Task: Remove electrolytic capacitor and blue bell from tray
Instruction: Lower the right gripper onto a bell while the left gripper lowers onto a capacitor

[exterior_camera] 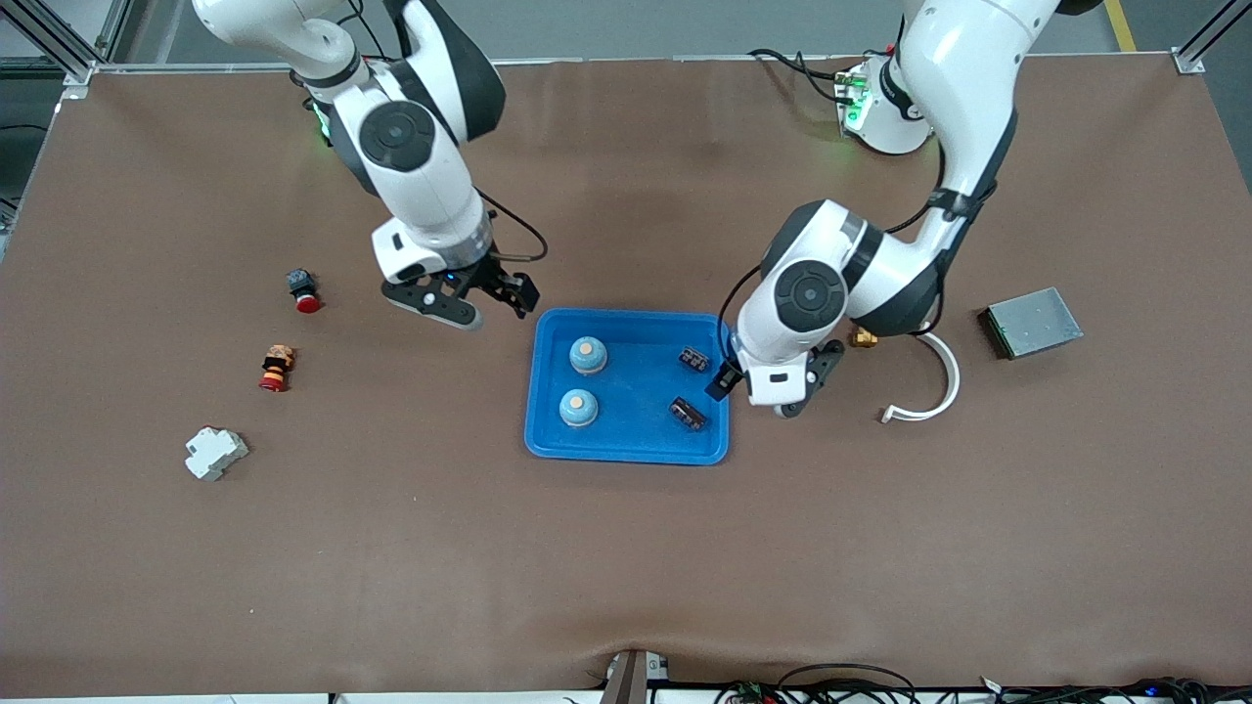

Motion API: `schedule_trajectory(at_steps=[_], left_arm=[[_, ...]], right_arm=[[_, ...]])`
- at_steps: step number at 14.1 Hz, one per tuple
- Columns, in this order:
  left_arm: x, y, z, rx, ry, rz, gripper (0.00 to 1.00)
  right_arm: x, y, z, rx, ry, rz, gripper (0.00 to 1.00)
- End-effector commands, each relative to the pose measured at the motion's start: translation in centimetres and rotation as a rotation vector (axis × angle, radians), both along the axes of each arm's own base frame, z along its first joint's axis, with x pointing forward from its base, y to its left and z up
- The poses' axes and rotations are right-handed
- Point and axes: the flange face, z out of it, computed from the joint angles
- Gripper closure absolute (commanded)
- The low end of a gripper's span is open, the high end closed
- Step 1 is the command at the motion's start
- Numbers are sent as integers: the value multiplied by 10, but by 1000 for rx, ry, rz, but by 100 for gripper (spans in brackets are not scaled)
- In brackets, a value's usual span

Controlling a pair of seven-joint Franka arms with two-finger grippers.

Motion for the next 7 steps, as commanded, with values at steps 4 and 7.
schedule_trajectory(at_steps=[4, 7], left_arm=[[-11, -38, -47, -13, -25, 121, 0], [-25, -50, -68, 39, -26, 157, 0]], right_arm=[[-8, 47, -61, 49, -10, -96, 0], [-12, 59, -89, 50, -14, -105, 0]])
